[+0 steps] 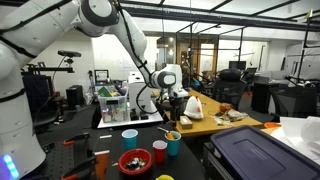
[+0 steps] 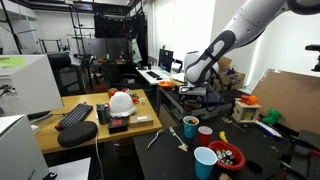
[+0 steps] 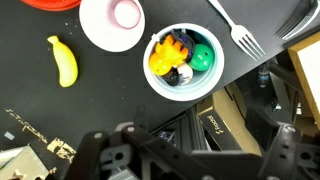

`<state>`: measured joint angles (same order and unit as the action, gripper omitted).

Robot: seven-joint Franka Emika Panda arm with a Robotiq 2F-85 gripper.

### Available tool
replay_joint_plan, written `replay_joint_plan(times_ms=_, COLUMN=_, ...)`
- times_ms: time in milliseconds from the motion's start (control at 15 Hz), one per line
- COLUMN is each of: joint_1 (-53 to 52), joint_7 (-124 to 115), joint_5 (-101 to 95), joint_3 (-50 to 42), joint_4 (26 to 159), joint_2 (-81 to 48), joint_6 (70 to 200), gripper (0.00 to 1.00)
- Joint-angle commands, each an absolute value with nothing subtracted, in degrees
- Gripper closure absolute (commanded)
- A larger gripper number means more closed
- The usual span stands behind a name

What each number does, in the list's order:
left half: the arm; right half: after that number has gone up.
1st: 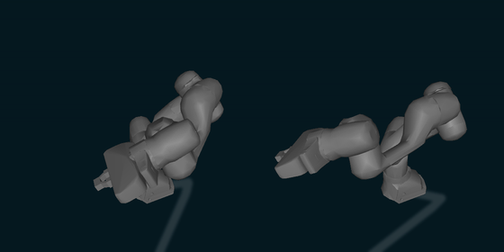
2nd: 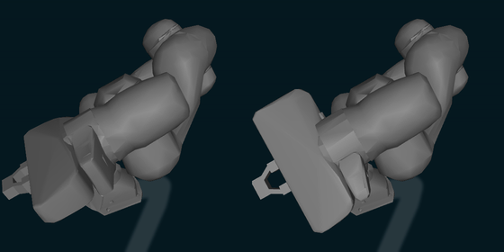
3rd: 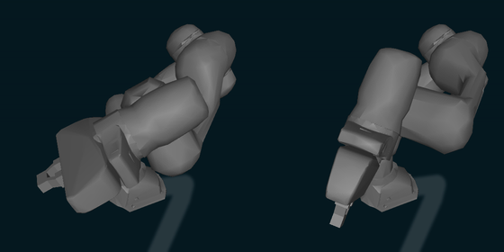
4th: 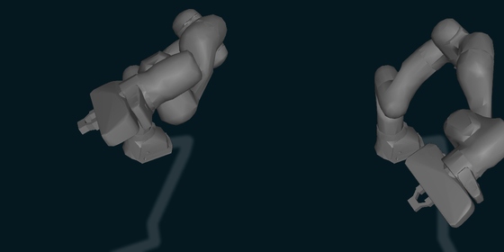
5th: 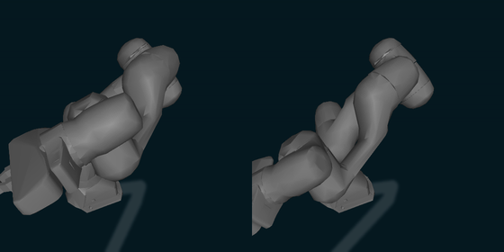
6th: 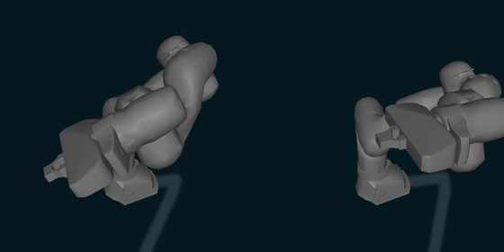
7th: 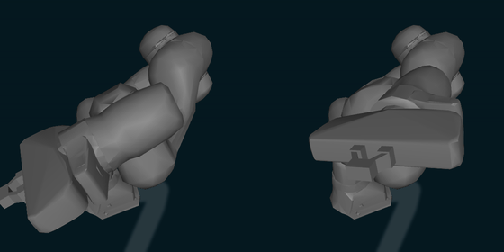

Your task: Take the orange object out of the blue cup and place it inside the red bowl

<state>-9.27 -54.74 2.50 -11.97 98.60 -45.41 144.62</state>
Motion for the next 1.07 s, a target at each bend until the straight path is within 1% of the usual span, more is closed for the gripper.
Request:
replay_joint_plan(times_ms=0, joint_1=-7.71, joint_7=-56.96, joint_5=4.58, joint_3=-11.01, joint_4=95.20, joint_2=-47.96, joint_6=142.26, gripper=0.00)
replay_joint_plan(times_ms=1000, joint_1=-3.97, joint_7=-66.45, joint_5=9.91, joint_3=-8.58, joint_4=86.98, joint_2=-55.87, joint_6=133.88, gripper=0.00)
